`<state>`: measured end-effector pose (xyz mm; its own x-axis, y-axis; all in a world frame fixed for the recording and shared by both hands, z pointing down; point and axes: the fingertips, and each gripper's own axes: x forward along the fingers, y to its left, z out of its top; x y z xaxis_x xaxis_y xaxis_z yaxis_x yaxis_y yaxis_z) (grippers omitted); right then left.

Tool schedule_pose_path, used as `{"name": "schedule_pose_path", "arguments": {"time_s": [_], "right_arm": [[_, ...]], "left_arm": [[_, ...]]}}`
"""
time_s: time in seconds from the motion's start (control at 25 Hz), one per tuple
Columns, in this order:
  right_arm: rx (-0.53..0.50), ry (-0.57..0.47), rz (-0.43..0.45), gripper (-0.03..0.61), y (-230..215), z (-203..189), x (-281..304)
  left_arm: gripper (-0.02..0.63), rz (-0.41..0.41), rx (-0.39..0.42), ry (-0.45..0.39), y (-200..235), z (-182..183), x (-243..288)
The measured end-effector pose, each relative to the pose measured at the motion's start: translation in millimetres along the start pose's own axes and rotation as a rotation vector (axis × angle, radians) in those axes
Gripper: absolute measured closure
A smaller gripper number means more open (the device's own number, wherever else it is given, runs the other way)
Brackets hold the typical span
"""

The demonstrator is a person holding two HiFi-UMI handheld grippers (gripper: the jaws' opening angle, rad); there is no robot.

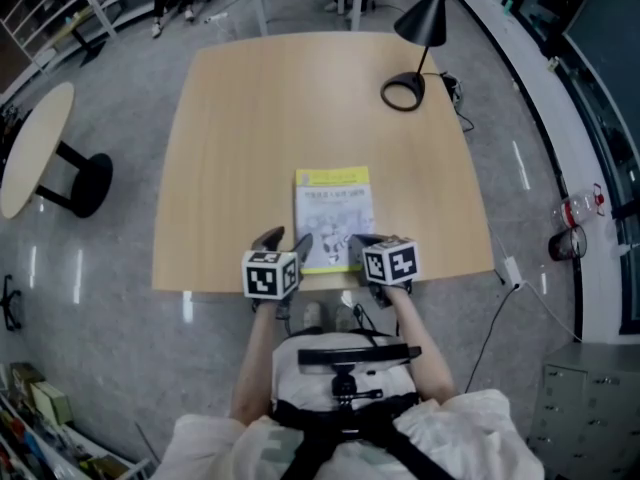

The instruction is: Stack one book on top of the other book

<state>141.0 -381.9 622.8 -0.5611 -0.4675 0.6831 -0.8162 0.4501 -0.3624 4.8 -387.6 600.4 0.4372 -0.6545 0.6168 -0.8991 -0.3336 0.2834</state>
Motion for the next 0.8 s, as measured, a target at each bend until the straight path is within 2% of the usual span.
{"name": "schedule_pose_path", "arguments": {"time_s": [0.12,0.24,0.36,0.56,0.6,0.72,0.8], "right_arm": [[-0.009,-0.005,-0.006,0.58,0.1,1.5,1.2],[-0.001,-0.048,0.004,0.58,1.1,7.6,-2.5],[0.055,-0.175,0.043,0.58,2.5,25.7,-18.9],[0.178,-0.433,0.132,0.581,3.9,79.4,-57.8],[0.197,-0.492,0.168,0.581,6.5,92.6,-67.5],[0.194,-0.623,0.27,0.581,21.2,125.0,-93.0],[0.114,-0.637,0.262,0.581,32.1,133.1,-100.3]], "left_arm": [[0.318,-0.063,-0.074,-0.04,-4.8,12.7,1.8],[0.32,-0.058,-0.062,-0.113,-8.0,26.3,-2.1],[0.405,-0.035,-0.036,-0.204,-8.9,42.1,-11.0],[0.595,0.0,-0.173,-0.357,10.0,72.1,-26.8],[0.595,0.005,-0.174,-0.376,11.1,77.5,-28.7],[0.595,0.021,-0.055,-0.402,1.1,92.9,-32.7],[0.595,0.019,0.017,-0.425,-10.9,100.4,-36.5]]}}
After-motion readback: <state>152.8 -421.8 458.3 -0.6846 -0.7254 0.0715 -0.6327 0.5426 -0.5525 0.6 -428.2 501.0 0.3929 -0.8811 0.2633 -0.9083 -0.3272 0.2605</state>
